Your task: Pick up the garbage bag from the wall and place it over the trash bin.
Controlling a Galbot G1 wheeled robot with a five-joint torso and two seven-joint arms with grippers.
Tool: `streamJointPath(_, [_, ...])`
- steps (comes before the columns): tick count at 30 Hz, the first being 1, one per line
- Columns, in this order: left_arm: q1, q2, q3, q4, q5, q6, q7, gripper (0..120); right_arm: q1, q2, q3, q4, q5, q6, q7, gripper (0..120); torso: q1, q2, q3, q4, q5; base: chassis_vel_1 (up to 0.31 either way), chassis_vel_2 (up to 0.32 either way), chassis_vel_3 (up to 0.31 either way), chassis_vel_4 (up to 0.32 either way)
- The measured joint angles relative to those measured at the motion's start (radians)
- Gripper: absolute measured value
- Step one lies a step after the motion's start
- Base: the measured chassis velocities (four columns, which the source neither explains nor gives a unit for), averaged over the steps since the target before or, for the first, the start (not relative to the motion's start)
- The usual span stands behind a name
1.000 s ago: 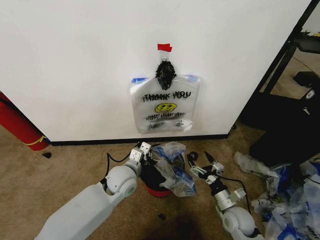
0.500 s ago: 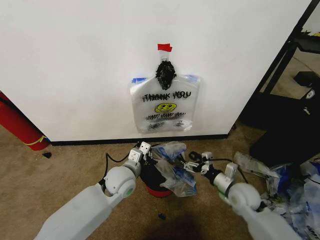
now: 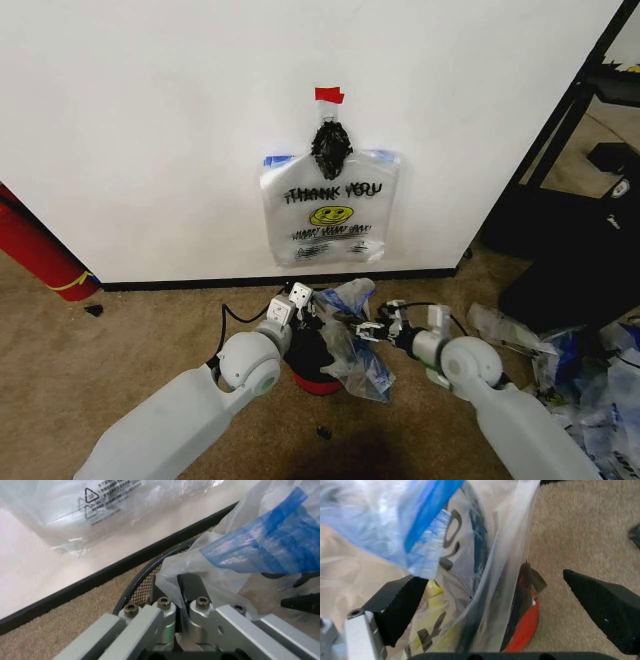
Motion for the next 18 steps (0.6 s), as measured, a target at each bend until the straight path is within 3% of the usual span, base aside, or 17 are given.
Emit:
streamJointPath(4, [0.003, 0.0, -0.002, 0.007, 0.004, -0.008, 0.0, 0, 0.016, 0.009, -0.004, -0.001, 0.024, -0.018, 0.038, 88, 0.0, 0.0, 0.0, -0.0001, 0.0, 0.0, 0.0, 0.0, 0.0])
streamJointPath(18, [0.03, 0.001, -0.01, 0.012, 0.024, -0.042, 0.004, 0, 0.027, 0.044, -0.005, -0.018, 0.046, -0.017, 0.139, 34, 0.0, 0.0, 0.0, -0.0001, 0.0002, 0.0, 0.0, 0.0, 0.0])
